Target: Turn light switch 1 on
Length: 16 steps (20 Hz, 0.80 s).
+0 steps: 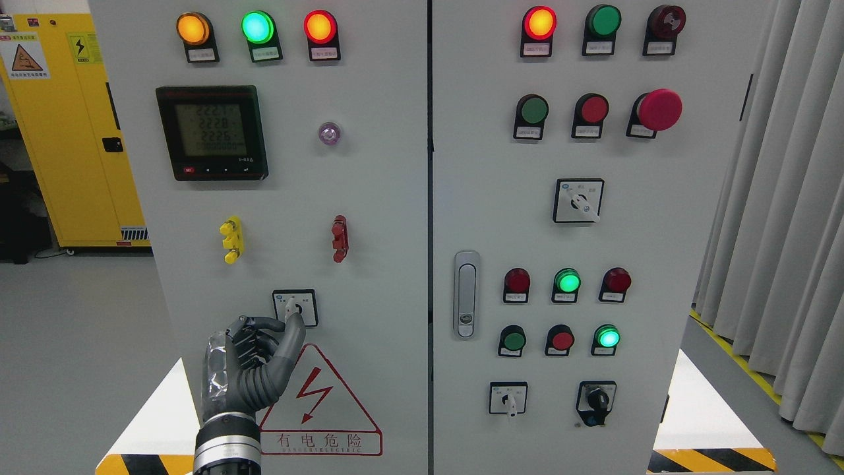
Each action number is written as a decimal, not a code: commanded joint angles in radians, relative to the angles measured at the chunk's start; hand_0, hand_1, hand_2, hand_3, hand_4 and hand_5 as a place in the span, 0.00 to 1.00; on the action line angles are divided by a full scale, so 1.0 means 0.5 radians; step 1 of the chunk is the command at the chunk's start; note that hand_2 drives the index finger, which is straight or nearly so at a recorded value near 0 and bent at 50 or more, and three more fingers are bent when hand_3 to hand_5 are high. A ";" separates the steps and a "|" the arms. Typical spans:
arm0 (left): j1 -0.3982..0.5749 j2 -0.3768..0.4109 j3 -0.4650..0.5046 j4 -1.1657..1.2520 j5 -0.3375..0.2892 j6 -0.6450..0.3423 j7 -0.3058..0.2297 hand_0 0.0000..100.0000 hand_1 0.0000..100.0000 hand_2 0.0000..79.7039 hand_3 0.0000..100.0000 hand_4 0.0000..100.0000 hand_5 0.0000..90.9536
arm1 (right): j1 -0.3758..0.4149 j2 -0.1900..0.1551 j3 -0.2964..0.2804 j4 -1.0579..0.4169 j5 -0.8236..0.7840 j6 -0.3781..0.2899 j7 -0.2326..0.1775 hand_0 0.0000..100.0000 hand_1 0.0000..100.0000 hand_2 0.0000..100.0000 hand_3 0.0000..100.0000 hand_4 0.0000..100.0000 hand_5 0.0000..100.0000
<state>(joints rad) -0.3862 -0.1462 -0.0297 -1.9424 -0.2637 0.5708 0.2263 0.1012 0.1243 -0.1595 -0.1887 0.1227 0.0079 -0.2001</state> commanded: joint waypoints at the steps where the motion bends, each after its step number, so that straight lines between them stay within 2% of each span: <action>1: -0.004 -0.002 -0.014 0.001 -0.013 0.009 0.001 0.29 0.65 0.75 0.89 0.90 0.95 | 0.000 0.000 0.000 0.000 0.000 -0.001 0.001 0.00 0.50 0.04 0.00 0.00 0.00; 16: -0.016 -0.002 -0.045 0.010 -0.040 0.015 0.032 0.29 0.63 0.76 0.91 0.90 0.95 | 0.003 0.000 0.000 0.000 0.000 -0.001 0.001 0.00 0.50 0.04 0.00 0.00 0.00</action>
<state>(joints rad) -0.3935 -0.1471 -0.0457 -1.9402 -0.2804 0.5777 0.2354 0.1013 0.1243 -0.1595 -0.1887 0.1227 0.0079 -0.2001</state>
